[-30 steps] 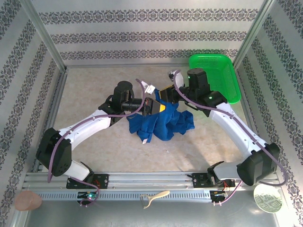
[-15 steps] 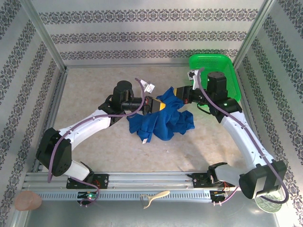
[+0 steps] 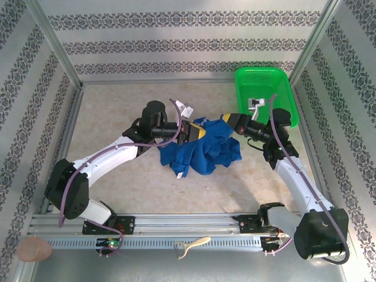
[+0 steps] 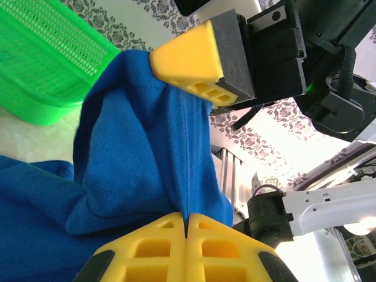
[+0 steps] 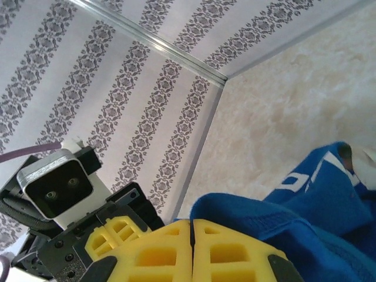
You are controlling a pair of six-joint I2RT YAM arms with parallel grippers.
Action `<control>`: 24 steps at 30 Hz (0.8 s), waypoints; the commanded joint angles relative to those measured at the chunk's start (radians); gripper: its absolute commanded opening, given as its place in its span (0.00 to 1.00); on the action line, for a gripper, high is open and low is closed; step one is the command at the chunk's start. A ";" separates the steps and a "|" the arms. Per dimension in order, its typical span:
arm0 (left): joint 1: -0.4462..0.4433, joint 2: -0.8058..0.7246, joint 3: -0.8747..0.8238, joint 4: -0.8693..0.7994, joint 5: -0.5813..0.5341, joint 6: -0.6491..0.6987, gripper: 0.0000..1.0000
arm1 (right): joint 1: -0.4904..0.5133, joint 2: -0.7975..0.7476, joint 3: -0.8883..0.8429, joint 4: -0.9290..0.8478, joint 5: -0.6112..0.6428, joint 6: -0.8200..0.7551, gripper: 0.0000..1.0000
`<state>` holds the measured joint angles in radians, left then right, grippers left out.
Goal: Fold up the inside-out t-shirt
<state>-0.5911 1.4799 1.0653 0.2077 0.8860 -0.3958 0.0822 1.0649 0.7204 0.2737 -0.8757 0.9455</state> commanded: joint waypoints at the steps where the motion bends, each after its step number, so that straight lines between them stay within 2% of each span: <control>1: 0.015 -0.056 -0.014 -0.184 0.026 0.074 0.41 | -0.070 -0.005 0.019 0.261 0.145 0.084 0.00; 2: 0.014 -0.066 -0.019 -0.179 -0.002 0.075 0.56 | -0.067 0.009 0.041 0.259 0.094 0.067 0.00; 3: 0.015 -0.073 -0.025 -0.163 -0.019 0.072 0.63 | -0.062 0.022 0.064 0.265 0.045 0.054 0.00; 5: 0.021 -0.081 -0.034 -0.097 -0.036 0.043 0.69 | -0.049 0.047 0.108 0.275 -0.039 0.027 0.00; 8: 0.034 -0.077 -0.031 -0.016 -0.051 0.000 0.75 | -0.030 0.077 0.164 0.278 -0.136 0.001 0.00; 14: 0.050 -0.032 0.030 0.051 -0.064 -0.043 0.78 | 0.018 0.125 0.260 0.280 -0.301 -0.037 0.00; 16: 0.058 -0.023 0.036 0.083 -0.065 -0.073 0.79 | 0.021 0.136 0.275 0.262 -0.284 -0.046 0.00; 19: 0.074 -0.035 0.022 0.076 -0.133 -0.099 0.80 | 0.017 0.155 0.285 0.264 -0.266 -0.046 0.00; 22: 0.098 -0.085 -0.010 -0.034 -0.269 -0.125 0.81 | 0.000 0.145 0.290 0.191 -0.148 -0.064 0.00; 24: 0.106 -0.121 -0.024 -0.198 -0.392 -0.157 0.82 | -0.024 0.101 0.276 0.119 -0.020 -0.091 0.00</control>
<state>-0.5064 1.4269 1.0618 0.1741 0.6743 -0.4950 0.0868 1.2133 0.9733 0.4419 -1.0409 0.9077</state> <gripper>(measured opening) 0.815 0.053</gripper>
